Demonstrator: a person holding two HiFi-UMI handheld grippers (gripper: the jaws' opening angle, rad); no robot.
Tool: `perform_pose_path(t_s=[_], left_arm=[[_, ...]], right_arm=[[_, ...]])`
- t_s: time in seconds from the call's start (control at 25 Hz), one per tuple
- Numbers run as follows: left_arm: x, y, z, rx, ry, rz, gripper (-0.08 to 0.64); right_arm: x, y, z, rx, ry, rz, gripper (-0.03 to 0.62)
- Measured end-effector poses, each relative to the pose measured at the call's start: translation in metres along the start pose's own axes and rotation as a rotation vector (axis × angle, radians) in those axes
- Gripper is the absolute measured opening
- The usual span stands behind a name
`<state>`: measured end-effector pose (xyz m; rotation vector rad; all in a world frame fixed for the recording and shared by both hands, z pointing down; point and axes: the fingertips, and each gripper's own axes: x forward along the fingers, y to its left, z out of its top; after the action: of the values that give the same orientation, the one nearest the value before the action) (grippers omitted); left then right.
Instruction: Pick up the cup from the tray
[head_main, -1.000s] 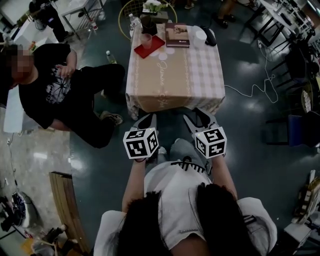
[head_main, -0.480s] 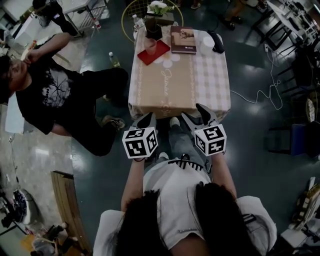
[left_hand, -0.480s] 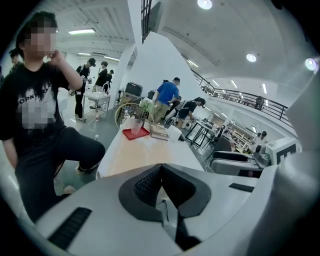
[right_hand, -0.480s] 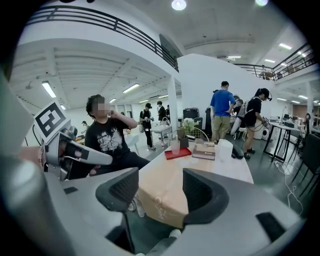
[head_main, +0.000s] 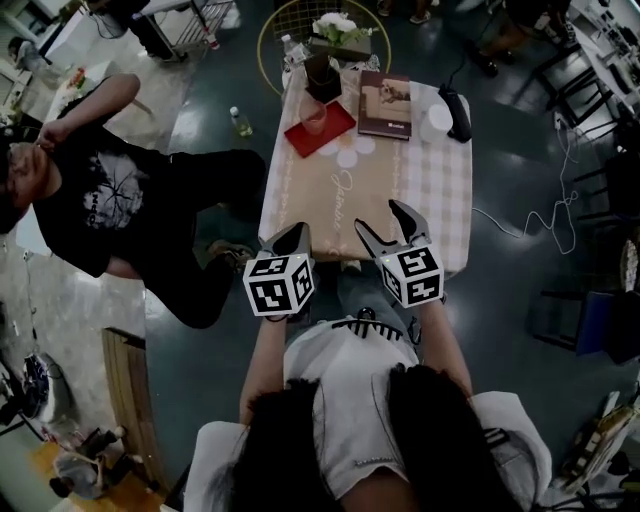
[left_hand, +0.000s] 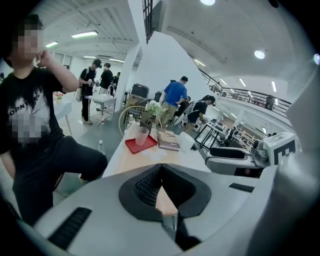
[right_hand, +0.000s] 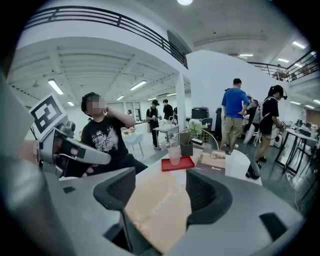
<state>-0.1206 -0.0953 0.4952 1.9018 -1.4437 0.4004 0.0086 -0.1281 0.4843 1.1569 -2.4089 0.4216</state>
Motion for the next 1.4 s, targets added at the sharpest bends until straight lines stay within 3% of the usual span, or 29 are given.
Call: perform_pose_path(t_s=[0.24, 0.44, 0.64, 1.0, 1.4], left_arm=[[0.033, 0.011, 0.036, -0.057, -0.01, 0.039, 0.006], [0.057, 0.021, 0.048, -0.059, 0.003, 0.083, 0.006], [0.075, 0.041, 0.053, -0.144, 0.014, 0.115, 0.006], [0.094, 0.069, 0.055, -0.295, -0.011, 0.199, 0.006], [0.102, 0.078, 0.046, -0.36, 0.005, 0.232, 0.006]], right_arm=[[0.064, -0.023, 0.036, -0.055, 0.003, 0.077, 0.326], [0.116, -0.035, 0.057, -0.101, 0.017, 0.155, 0.355], [0.167, -0.043, 0.07, -0.107, 0.027, 0.211, 0.37], [0.256, -0.058, 0.06, -0.119, 0.074, 0.229, 0.388], [0.324, -0.062, 0.047, -0.183, 0.136, 0.256, 0.4]])
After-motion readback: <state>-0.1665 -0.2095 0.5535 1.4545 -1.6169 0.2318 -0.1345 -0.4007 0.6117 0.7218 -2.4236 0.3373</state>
